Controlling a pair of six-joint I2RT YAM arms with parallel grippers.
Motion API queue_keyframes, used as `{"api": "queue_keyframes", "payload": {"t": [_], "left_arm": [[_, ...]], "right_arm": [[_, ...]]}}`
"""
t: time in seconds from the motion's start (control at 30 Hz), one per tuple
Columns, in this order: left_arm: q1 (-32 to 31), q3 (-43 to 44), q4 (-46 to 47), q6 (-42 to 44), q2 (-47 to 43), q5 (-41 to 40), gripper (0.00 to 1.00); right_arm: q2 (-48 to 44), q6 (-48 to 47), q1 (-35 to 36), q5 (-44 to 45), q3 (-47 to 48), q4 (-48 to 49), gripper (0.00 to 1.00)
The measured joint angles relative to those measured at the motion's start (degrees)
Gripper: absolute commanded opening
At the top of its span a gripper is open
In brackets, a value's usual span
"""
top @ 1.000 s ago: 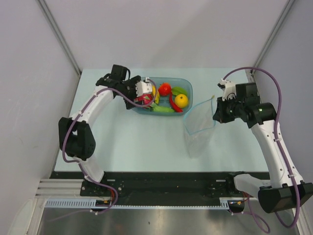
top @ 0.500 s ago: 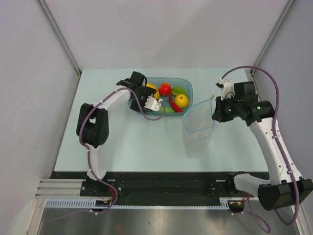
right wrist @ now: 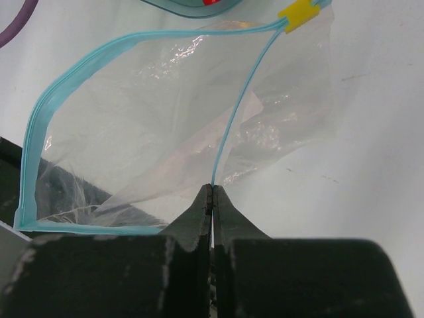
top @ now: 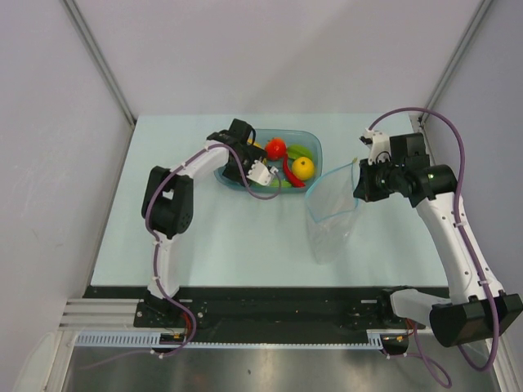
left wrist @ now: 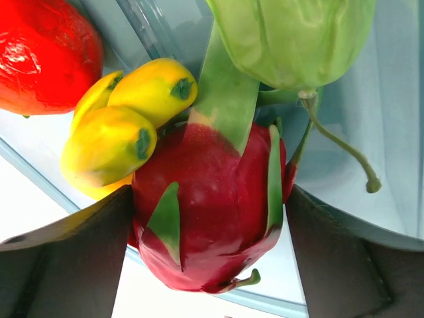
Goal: Place the food in the zip-top bag and seal the zipper
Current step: Pick up the fake fruit from the bin.
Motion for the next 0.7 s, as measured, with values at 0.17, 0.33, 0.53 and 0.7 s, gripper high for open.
{"api": "queue_keyframes", "payload": {"t": [0.17,0.33,0.53,0.7], "left_arm": [[-0.2,0.4,-1.2,1.0,0.0,-0.2,0.58],[-0.2,-0.9,-3.3,1.1,-2.1,1.1,0.36],[0.2,-1.1,-7.2,1.1,-6.3,2.3,0.34],[1.0,-1.1,-9.3,0.9,-10.4,4.6,0.34]], "right_arm": [[0.3,0.0,0.0,0.0,0.0,0.0,0.0],[0.8,0.0,0.0,-0.2,0.3,0.0,0.0],[2.8,0.2,0.0,-1.0,2.1,0.2,0.0],[4.0,0.3,0.0,-1.6,2.8,0.4,0.0]]}}
